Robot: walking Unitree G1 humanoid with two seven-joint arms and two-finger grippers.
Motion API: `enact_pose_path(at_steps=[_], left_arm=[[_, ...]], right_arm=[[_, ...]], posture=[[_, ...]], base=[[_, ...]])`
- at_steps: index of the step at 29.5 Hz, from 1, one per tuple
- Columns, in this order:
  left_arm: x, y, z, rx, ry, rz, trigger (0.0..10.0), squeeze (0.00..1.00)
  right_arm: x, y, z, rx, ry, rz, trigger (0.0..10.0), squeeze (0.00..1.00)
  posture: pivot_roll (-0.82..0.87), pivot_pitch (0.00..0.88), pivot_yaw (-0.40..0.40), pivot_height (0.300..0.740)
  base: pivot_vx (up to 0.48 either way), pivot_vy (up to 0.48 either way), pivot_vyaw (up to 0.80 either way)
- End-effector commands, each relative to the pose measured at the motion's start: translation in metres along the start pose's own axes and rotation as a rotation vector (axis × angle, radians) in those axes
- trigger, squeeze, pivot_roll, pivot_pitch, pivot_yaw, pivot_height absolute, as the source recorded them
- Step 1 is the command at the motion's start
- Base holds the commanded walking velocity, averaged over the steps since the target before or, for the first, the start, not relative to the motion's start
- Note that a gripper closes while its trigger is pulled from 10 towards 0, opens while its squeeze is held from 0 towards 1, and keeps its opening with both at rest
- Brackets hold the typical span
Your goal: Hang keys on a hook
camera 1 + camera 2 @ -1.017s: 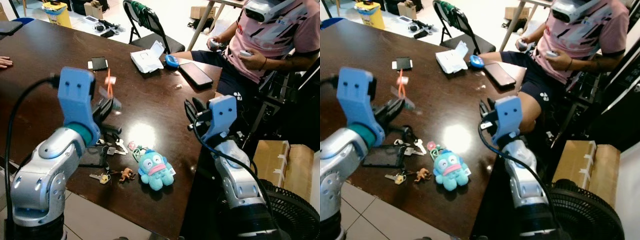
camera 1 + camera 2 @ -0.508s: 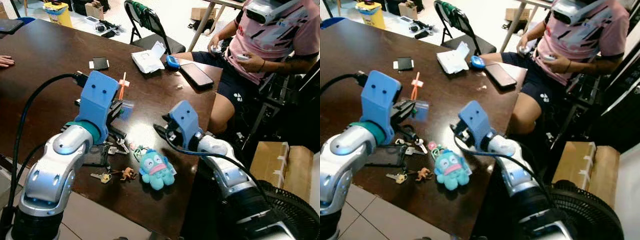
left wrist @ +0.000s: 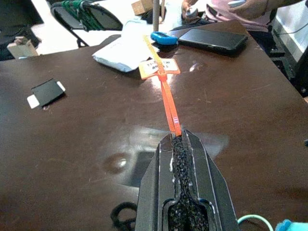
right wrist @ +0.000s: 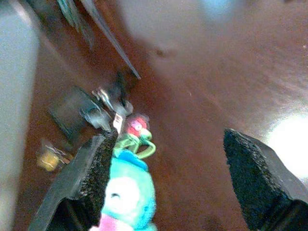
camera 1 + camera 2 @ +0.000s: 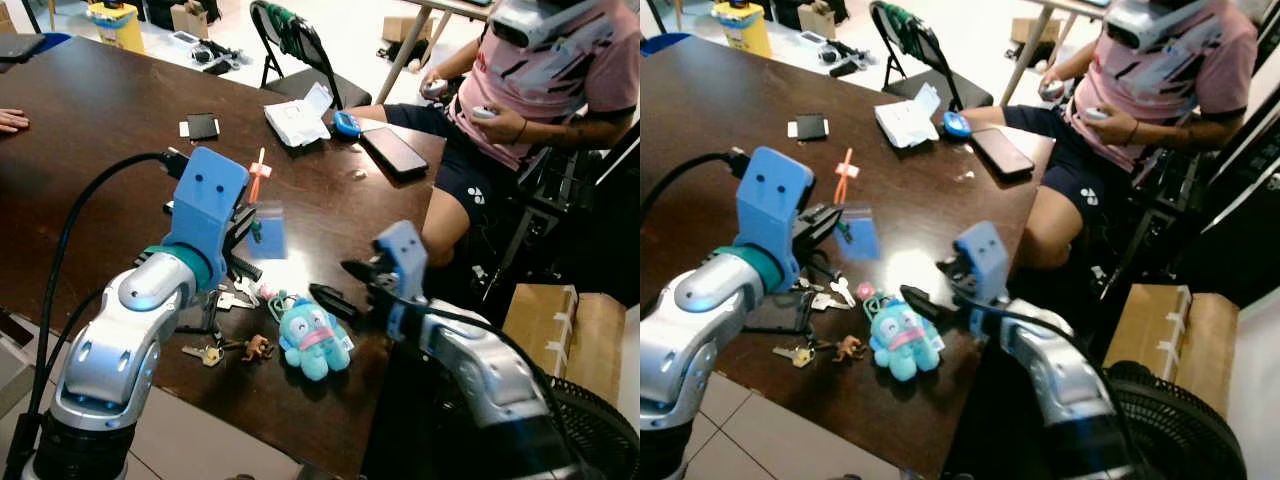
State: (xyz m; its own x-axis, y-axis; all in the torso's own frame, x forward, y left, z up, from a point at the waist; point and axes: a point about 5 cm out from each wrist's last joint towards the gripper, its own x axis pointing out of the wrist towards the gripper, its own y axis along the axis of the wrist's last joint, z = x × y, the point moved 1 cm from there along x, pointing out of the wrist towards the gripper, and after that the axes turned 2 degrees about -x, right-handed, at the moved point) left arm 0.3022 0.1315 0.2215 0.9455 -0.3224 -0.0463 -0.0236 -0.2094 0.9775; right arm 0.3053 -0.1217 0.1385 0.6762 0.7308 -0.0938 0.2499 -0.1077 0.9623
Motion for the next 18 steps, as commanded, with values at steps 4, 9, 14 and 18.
enact_pose_path(at_steps=[4,9,14,18], left_arm=[[0.001,-0.001,0.003,0.006,-0.026,0.001,10.0,0.02],[0.000,-0.001,0.002,0.005,-0.025,0.000,10.0,0.02],[-0.001,-0.003,0.002,0.001,-0.025,-0.005,10.0,0.02],[-0.001,-0.003,0.002,-0.003,-0.023,-0.008,10.0,0.02]], right_arm=[[-0.005,-0.008,-0.007,0.106,0.051,-0.028,10.0,0.00],[-0.008,-0.019,-0.010,0.138,0.056,-0.088,10.0,0.00],[-0.010,-0.031,-0.012,0.126,0.058,-0.196,10.0,0.00],[-0.011,-0.035,-0.016,0.106,0.099,-0.260,10.0,0.00]], posture=[[0.09,0.000,0.050,0.740],[0.09,0.000,0.054,0.740],[0.09,0.006,0.056,0.740],[0.10,0.014,0.053,0.740]], base=[[0.000,0.000,0.00],[0.000,0.000,0.00],[0.000,0.000,0.00],[0.000,0.000,0.00]])
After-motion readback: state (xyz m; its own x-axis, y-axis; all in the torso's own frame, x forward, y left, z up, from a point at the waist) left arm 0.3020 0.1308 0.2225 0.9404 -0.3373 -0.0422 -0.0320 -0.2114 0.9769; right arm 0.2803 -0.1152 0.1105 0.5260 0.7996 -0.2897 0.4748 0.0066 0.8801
